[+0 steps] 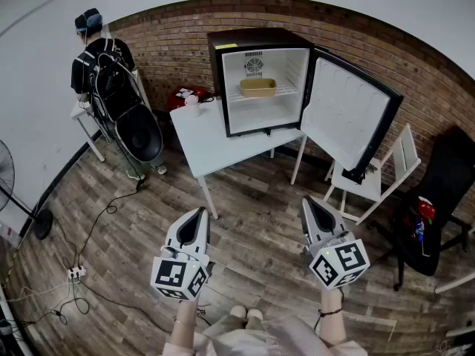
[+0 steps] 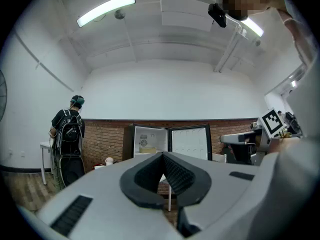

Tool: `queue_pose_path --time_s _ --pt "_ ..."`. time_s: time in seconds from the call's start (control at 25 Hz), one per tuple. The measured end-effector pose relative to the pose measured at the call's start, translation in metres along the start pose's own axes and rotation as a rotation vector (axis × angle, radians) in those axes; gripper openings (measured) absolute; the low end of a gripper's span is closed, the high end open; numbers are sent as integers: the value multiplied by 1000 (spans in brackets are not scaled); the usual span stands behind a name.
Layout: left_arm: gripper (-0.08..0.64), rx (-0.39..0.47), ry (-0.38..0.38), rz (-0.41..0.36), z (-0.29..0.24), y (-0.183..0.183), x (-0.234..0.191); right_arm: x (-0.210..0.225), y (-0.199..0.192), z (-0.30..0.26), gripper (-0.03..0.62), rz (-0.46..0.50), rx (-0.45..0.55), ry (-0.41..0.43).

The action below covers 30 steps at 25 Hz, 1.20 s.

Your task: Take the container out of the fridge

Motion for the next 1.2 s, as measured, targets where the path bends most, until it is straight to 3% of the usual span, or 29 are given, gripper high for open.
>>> queue_pose_path --time_s 0.56,0.76,1.2 --pt "-8 -28 4 19 5 -17 16 13 -17 13 3 -35 16 -10" --pt "-8 -23 1 27 3 -16 19 16 -17 13 77 -47 14 0" --pt "-8 -51 -18 40 -28 -28 19 37 -32 -4 174 -56 -1 -25"
Point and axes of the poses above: the fingertips, and each gripper's own axes: z backward along the fingers, x to its right, y out of its top, the point moved 6 cm from there along z, backward along the fingers, and after that the axes turned 15 degrees about y, right-handed, at the moved point
